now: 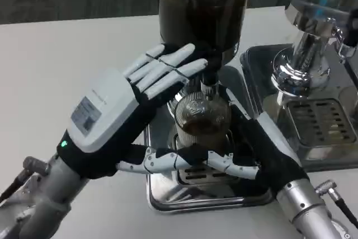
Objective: Grasp the cup under the faucet to collect the drink, then remove the cup.
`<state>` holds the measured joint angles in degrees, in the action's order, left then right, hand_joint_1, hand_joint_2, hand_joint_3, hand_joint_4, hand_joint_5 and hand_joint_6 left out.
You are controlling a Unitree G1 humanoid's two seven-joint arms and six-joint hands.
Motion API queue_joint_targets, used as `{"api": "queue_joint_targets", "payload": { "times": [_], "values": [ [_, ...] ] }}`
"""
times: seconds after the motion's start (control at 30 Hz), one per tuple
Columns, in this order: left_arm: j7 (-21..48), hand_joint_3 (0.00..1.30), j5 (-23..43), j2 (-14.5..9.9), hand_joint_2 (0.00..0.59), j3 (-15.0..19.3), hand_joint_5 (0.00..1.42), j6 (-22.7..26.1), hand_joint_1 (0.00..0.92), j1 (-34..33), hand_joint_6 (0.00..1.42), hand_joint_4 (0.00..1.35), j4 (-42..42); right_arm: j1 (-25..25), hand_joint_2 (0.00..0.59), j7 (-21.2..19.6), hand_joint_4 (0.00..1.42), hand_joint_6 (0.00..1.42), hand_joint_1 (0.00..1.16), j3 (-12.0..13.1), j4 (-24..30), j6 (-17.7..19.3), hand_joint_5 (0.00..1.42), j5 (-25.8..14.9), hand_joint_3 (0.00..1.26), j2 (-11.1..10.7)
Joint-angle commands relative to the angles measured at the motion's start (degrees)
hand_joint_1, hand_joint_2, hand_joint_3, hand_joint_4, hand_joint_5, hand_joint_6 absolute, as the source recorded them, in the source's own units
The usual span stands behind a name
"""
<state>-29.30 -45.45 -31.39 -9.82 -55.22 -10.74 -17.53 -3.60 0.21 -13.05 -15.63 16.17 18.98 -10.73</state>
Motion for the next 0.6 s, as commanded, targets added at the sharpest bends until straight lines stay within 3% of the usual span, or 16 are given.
{"api": "queue_joint_targets", "payload": {
  "times": [0.03,0.27,0.43,0.6],
  "values": [
    [-0.60,0.21,2.42,0.44,0.193,1.98,0.23,-0.41,0.000,-0.07,0.14,0.06,1.10,-0.14,0.195,-0.75,0.00,0.12,0.64,0.20,-0.85,1.25,0.00,-0.11,0.00,0.26],
    [-0.71,0.20,6.59,1.35,0.197,4.94,0.24,-3.03,0.000,1.33,0.15,0.07,2.94,0.14,0.196,-1.23,0.00,0.13,0.64,0.26,-0.91,1.81,0.00,-0.25,0.00,0.46],
    [0.15,0.19,12.17,1.61,0.199,10.37,0.24,-4.40,0.000,7.46,0.15,0.07,6.42,0.30,0.196,-1.47,0.00,0.13,0.64,0.12,-0.67,1.83,0.00,0.02,0.00,0.66],
    [0.36,0.19,14.54,3.19,0.200,15.12,0.24,-1.44,0.000,11.98,0.15,0.07,5.03,-0.01,0.196,-1.66,0.00,0.14,0.64,-0.12,-1.07,2.05,0.00,0.12,0.00,1.21]
  ]
}}
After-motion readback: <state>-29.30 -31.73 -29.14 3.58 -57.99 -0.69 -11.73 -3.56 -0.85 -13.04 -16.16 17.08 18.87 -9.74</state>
